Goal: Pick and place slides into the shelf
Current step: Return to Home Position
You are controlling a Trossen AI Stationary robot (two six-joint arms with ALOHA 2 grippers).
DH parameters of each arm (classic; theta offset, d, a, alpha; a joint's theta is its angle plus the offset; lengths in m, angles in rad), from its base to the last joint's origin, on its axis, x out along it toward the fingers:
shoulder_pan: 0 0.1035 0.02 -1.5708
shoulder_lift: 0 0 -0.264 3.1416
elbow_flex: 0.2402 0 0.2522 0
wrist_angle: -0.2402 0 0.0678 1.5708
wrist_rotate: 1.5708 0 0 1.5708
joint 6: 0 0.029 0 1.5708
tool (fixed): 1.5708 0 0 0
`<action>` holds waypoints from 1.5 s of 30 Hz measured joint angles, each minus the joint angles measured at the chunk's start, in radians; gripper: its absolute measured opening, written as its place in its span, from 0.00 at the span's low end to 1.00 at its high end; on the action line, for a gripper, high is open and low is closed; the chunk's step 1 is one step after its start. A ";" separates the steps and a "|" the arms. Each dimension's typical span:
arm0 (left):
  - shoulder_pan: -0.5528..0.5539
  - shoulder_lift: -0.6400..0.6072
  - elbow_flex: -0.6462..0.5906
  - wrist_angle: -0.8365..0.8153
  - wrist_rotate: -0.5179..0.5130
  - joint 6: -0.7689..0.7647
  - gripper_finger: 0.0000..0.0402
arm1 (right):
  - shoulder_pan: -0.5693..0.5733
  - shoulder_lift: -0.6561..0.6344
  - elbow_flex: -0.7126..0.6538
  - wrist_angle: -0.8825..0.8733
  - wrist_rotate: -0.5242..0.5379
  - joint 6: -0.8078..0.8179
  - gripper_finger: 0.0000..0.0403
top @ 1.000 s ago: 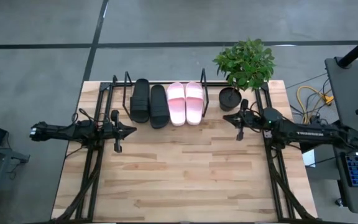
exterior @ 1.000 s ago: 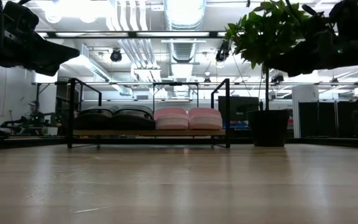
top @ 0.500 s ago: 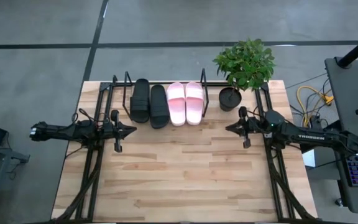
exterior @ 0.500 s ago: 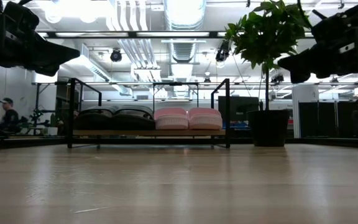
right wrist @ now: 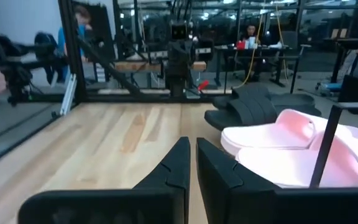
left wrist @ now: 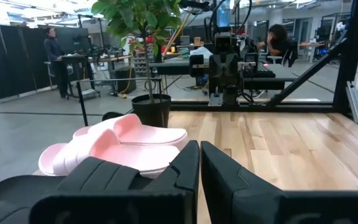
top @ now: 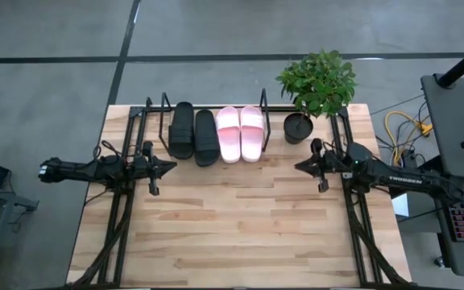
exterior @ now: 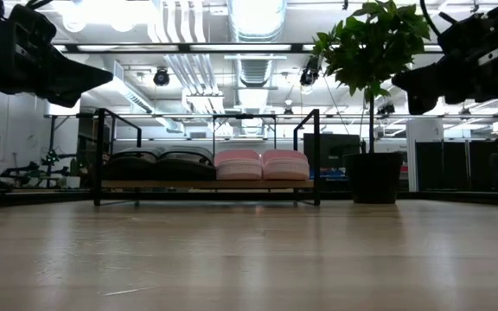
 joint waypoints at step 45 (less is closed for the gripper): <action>-0.003 -0.001 0.012 -0.048 0.213 -0.104 0.00 | 0.034 -0.256 0.001 -0.277 0.013 0.062 0.04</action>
